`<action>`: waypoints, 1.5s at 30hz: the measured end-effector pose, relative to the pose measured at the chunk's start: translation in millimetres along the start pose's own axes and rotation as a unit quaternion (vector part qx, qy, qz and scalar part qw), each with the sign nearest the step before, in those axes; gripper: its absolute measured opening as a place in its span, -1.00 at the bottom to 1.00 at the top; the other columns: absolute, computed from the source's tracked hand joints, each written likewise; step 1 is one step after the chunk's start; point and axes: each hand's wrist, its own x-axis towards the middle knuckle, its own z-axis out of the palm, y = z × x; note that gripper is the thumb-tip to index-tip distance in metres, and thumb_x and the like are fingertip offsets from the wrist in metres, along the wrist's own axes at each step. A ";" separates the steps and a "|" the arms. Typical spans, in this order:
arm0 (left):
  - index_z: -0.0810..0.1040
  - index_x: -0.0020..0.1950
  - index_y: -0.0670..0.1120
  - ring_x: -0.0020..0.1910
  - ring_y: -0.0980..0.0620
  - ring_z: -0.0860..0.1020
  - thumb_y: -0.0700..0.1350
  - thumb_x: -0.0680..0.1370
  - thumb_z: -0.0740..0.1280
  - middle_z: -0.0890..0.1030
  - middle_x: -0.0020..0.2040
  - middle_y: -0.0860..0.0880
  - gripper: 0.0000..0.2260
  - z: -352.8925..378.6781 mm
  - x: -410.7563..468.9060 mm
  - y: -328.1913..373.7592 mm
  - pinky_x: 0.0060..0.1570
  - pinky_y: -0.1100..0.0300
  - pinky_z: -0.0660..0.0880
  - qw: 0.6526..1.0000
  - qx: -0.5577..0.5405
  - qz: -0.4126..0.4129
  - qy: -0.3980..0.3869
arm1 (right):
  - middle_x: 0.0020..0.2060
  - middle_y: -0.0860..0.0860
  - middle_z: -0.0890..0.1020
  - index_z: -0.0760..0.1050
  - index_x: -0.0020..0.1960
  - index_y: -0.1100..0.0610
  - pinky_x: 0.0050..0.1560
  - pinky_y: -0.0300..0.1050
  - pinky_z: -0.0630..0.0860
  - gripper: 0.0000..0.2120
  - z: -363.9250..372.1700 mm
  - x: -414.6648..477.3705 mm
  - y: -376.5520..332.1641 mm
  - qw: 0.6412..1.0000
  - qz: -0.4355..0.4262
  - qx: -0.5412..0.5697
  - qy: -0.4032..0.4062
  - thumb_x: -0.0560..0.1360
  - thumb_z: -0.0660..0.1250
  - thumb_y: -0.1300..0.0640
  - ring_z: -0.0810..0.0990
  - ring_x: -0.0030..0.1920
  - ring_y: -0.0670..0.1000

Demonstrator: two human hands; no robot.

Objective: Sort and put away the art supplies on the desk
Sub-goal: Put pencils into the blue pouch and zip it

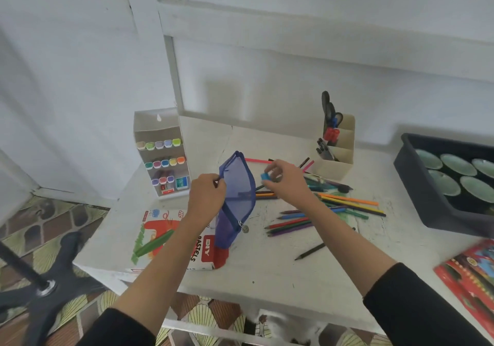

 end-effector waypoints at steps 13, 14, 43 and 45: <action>0.56 0.04 -0.22 -0.26 0.11 0.46 -0.17 0.64 0.14 0.53 -0.14 -0.04 -0.78 7.8 4.1 3.5 -0.42 0.51 0.38 0.999 -0.049 0.010 -0.009 | -0.15 -0.07 0.60 0.60 0.00 0.10 -0.09 -0.26 0.49 -0.88 -9.9 7.7 10.2 0.996 -0.044 -0.050 0.064 0.52 0.30 0.22 0.54 -0.21 -0.06; 0.55 0.05 -0.22 -0.29 0.12 0.45 -0.17 0.64 0.14 0.53 -0.14 -0.04 -0.78 8.6 3.8 4.9 -0.42 0.51 0.39 0.999 -0.053 0.007 -0.010 | -0.15 -0.03 0.62 0.61 -0.01 0.13 -0.04 -0.19 0.52 -0.87 -19.1 8.7 25.9 0.995 -0.005 -0.083 0.055 0.52 0.29 0.24 0.56 -0.19 -0.05; 0.56 -0.19 -0.24 -0.31 -0.12 0.52 -0.20 0.59 0.22 0.54 -0.32 -0.12 -0.78 26.5 2.0 13.2 -0.20 -0.10 0.57 0.997 -0.056 0.008 -0.061 | -0.18 -0.01 0.63 0.44 0.08 0.21 -0.32 -0.10 0.52 -0.84 -32.5 -9.7 -14.3 0.959 -0.095 0.266 0.035 0.60 0.12 0.34 0.56 -0.32 0.01; 0.54 -0.22 -0.27 -0.33 -0.12 0.51 -0.21 0.58 0.22 0.54 -0.35 -0.14 -0.76 26.4 1.5 12.1 -0.22 -0.07 0.53 0.997 -0.054 0.006 -0.061 | -0.14 0.02 0.63 0.46 0.07 0.22 -0.23 -0.14 0.56 -0.81 -29.0 -8.4 -21.9 0.968 -0.120 0.220 -0.032 0.59 0.11 0.38 0.60 -0.22 0.03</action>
